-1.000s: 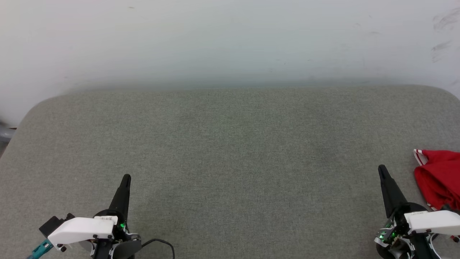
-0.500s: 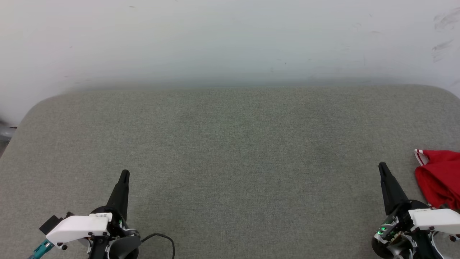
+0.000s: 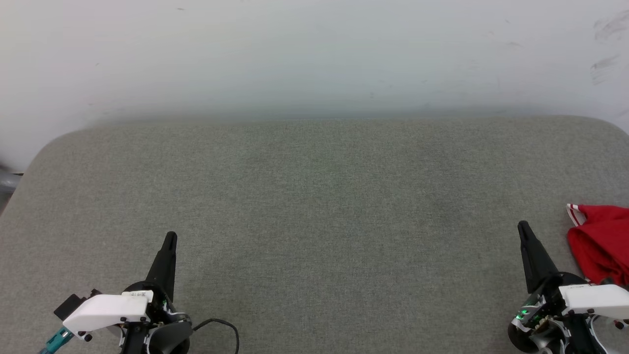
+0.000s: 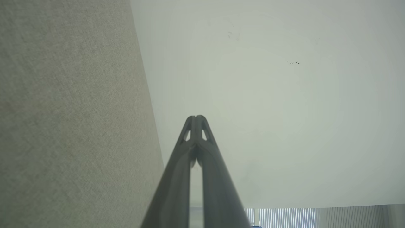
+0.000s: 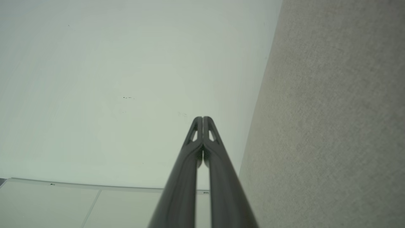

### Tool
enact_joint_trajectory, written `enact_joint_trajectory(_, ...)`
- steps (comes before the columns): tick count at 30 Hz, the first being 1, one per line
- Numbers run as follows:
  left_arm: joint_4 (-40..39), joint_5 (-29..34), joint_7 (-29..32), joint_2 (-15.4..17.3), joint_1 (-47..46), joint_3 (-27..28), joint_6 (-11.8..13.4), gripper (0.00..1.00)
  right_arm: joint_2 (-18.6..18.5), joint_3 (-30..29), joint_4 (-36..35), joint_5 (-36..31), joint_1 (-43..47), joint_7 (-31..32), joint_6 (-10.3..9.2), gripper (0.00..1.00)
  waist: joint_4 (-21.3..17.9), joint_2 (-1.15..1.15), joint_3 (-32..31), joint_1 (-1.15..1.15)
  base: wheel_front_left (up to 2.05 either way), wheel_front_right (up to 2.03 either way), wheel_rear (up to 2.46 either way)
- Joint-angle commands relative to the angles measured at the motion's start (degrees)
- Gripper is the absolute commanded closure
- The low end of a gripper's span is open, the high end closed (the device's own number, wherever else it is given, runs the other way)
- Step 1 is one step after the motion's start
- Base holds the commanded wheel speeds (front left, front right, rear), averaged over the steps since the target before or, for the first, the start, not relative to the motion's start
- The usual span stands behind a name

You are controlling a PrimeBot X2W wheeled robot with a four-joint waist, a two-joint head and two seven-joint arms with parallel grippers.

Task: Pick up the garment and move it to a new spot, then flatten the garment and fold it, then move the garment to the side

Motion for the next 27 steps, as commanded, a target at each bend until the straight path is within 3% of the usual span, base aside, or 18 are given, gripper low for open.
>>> enact_joint_trajectory(1, 0.02, 0.03, 0.17, -0.11, -0.43, 0.17, -0.09, 1.00, 0.11, -0.04, 0.06, -0.02, -0.65, 0.09, -0.02, 1.00, 0.00, 0.00, 0.00, 0.00, 0.00, 0.00, 0.00)
enact_joint_trajectory(27, 0.01, 0.02, 0.16, -0.11, -0.40, 0.16, -0.09, 1.00, 0.30, -0.28, 0.07, -0.27, -0.68, 0.28, -0.02, 1.00, 0.00, 0.00, 0.00, 0.00, 0.00, 0.00, 0.00)
